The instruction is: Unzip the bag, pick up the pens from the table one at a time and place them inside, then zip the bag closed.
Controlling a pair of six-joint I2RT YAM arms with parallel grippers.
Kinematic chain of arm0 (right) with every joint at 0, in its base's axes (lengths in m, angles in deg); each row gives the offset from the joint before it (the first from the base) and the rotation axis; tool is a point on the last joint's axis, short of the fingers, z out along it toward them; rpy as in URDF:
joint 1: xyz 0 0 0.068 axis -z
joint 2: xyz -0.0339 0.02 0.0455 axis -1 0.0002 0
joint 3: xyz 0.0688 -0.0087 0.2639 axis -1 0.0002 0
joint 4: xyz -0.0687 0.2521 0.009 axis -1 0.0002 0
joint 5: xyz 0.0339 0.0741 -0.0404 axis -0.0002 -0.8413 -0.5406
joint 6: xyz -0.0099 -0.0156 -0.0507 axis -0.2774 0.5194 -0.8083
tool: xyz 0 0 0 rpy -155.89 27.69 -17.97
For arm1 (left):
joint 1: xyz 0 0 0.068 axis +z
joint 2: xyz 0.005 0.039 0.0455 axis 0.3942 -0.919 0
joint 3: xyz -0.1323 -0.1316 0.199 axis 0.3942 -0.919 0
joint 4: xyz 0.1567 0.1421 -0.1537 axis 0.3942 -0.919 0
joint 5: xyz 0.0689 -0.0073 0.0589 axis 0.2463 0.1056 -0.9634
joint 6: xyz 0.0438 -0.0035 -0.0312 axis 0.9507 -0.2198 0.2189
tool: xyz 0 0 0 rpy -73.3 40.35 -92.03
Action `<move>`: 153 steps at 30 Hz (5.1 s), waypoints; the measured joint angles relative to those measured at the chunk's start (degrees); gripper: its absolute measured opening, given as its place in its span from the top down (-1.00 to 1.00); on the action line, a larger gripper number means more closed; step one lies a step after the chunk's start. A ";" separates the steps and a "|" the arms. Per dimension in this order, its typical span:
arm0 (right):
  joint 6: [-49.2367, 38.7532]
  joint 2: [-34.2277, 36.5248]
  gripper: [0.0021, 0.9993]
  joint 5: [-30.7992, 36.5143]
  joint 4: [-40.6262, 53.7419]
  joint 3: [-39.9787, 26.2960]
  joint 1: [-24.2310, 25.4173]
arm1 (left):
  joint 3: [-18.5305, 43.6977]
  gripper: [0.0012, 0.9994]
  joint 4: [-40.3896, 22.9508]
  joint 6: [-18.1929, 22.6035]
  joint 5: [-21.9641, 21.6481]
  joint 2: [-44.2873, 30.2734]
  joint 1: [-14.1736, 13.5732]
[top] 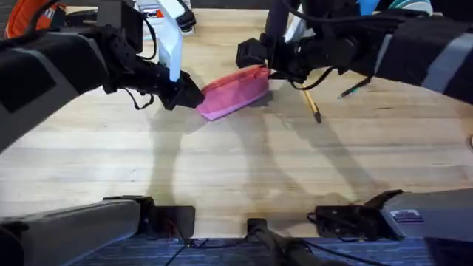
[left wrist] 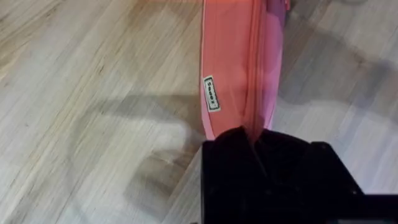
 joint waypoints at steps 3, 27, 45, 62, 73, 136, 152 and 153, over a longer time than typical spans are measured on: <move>0.48 0.42 -0.86 0.00 -0.79 0.00 -0.33 | 0.00 0.92 0.01 0.00 0.00 -0.02 0.00; 0.89 4.44 0.90 1.35 -2.55 -0.24 -0.90 | 0.00 0.92 0.01 0.00 -0.11 -0.02 0.00; 0.88 4.45 0.94 -0.12 -4.42 -0.24 -1.00 | 0.00 0.92 0.03 0.00 -0.15 -0.02 0.00; -8.61 4.44 0.94 -0.69 -8.83 -0.24 -11.06 | 0.00 0.92 -0.04 0.00 -0.37 -0.02 0.04; -29.54 4.44 0.94 1.10 -9.71 -0.24 -18.86 | 0.00 0.92 -0.53 0.70 -0.62 -0.02 0.04; -45.21 -7.32 -0.99 6.93 14.46 -15.51 -7.14 | 9.09 -0.99 -11.27 0.59 -1.22 -0.04 0.04; -54.06 -3.08 -0.98 5.97 14.51 -16.61 -6.13 | 18.25 -0.99 -24.21 1.37 0.02 2.36 1.94; -54.11 -3.08 -0.98 5.95 14.48 -16.61 -5.90 | 18.25 -0.99 -24.28 1.89 0.57 3.43 2.45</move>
